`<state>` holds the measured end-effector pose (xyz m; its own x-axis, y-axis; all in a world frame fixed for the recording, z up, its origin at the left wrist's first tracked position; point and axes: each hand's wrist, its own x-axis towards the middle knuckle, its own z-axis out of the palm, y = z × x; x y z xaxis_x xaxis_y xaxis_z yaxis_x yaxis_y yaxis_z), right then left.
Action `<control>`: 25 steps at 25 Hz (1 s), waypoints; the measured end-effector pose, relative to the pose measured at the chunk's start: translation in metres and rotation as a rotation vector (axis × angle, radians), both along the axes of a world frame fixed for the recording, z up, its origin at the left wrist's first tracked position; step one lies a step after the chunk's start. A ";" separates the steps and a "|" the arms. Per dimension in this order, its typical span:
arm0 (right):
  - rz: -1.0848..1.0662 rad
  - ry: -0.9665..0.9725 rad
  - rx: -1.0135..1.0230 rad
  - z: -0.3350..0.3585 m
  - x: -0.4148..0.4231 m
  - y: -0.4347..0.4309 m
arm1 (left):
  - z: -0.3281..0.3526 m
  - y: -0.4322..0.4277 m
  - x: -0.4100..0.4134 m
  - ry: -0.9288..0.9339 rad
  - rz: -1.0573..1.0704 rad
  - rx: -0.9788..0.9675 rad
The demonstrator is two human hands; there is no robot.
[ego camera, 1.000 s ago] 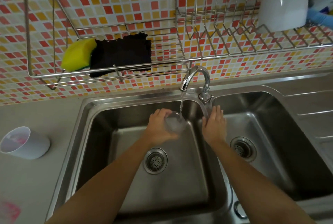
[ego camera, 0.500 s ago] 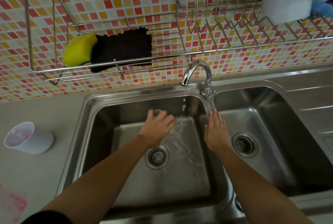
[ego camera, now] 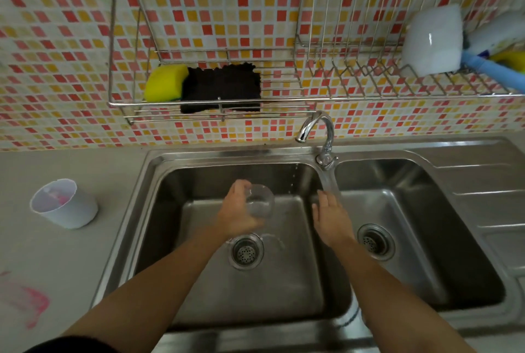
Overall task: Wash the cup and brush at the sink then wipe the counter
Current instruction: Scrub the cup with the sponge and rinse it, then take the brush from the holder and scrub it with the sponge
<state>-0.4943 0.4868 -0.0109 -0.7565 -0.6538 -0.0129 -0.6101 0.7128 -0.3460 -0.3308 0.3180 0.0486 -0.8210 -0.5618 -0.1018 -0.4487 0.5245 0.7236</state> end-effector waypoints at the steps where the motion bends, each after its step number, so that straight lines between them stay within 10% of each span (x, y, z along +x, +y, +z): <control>1: 0.003 -0.001 -0.058 0.004 0.014 -0.004 | 0.001 0.001 0.015 0.054 0.056 0.097; 16: 0.291 -0.373 -0.219 -0.004 0.304 -0.228 | 0.023 -0.161 0.349 0.084 0.434 0.139; 25: 0.400 -0.250 -0.063 -0.022 0.342 -0.267 | 0.002 -0.304 0.358 -0.033 0.433 0.041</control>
